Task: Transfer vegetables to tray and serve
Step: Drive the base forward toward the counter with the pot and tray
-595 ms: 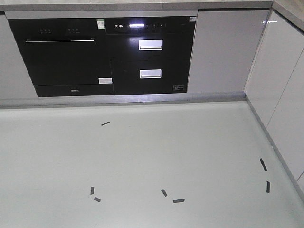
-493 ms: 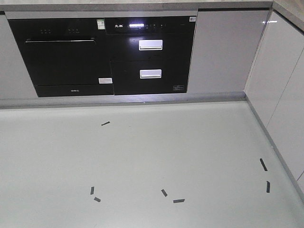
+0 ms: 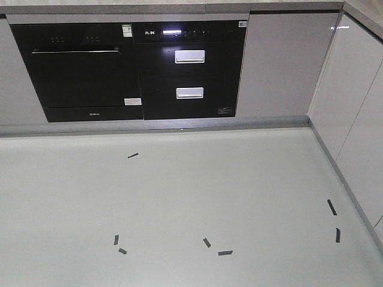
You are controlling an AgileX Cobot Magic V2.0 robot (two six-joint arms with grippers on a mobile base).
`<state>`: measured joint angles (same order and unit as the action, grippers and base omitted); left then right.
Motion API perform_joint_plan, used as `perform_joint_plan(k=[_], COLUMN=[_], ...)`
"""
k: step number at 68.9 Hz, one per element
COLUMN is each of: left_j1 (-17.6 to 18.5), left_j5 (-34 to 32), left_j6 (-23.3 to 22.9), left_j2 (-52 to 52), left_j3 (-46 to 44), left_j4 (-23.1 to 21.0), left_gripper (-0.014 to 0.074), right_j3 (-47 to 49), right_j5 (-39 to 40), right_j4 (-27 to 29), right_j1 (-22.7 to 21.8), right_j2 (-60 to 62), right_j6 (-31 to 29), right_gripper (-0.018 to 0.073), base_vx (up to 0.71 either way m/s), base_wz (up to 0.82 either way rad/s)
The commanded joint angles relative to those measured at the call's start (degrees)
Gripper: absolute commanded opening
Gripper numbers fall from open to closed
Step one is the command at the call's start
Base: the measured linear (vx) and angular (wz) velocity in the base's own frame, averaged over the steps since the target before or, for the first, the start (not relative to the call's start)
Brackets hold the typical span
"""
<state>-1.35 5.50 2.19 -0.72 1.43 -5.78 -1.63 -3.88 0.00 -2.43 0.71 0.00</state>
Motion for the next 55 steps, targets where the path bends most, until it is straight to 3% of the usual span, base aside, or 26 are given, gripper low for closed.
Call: perform_joint_plan(k=[1, 55], left_j1=[0.4, 0.4], left_j5=[-4.4, -4.4], left_j6=[-0.4, -0.4], left_j2=[-0.7, -0.7], left_j3=[1.6, 1.6], left_j4=[-0.1, -0.1], left_gripper=[-0.0006, -0.0006], right_j3=[-0.9, -0.9], right_j5=[4.3, 4.3], right_j4=[0.0, 0.0], right_j1=[-0.4, -0.4], right_j2=[0.4, 0.4], right_j6=[0.0, 0.0], right_gripper=[-0.0002, -0.0002], base_vx=[0.0, 0.01], base_wz=[0.0, 0.01])
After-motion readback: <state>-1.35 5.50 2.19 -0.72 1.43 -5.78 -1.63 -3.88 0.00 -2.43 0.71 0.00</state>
